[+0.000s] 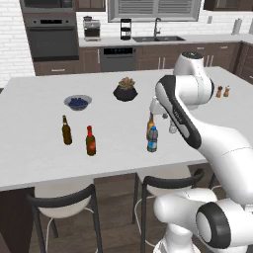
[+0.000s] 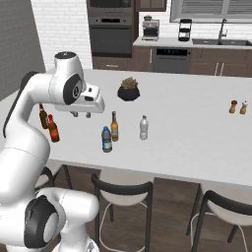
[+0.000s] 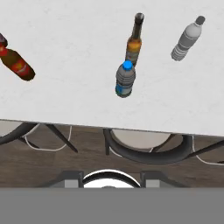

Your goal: Move the plastic bottles in the middle to the plastics group, and the glass bottles in the middle to the glass group.

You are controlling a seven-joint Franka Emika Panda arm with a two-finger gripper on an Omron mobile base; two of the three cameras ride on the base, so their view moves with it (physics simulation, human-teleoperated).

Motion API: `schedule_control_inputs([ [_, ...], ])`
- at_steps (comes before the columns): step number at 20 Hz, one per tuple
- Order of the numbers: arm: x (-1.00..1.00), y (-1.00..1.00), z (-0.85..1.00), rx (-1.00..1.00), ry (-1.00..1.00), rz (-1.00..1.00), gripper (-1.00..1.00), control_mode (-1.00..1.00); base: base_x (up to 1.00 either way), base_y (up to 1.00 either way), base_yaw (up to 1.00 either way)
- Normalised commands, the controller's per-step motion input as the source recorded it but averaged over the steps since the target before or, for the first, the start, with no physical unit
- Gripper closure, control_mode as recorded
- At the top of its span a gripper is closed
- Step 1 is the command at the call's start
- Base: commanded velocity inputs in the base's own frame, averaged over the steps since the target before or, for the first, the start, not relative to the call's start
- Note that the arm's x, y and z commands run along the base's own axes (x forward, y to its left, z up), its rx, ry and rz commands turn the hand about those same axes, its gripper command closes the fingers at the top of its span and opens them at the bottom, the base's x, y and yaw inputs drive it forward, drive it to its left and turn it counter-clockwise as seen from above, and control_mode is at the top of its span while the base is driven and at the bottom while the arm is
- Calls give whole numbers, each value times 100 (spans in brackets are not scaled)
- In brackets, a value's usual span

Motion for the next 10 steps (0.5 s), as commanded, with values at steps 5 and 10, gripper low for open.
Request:
schedule_control_inputs([
  [5, -15, -9, -8, 0, -3, 0, -100, -100, 0, 0, 0],
  [10, -26, -38, -47, 3, -2, 0, -100, -100, 0, 0, 0],
])
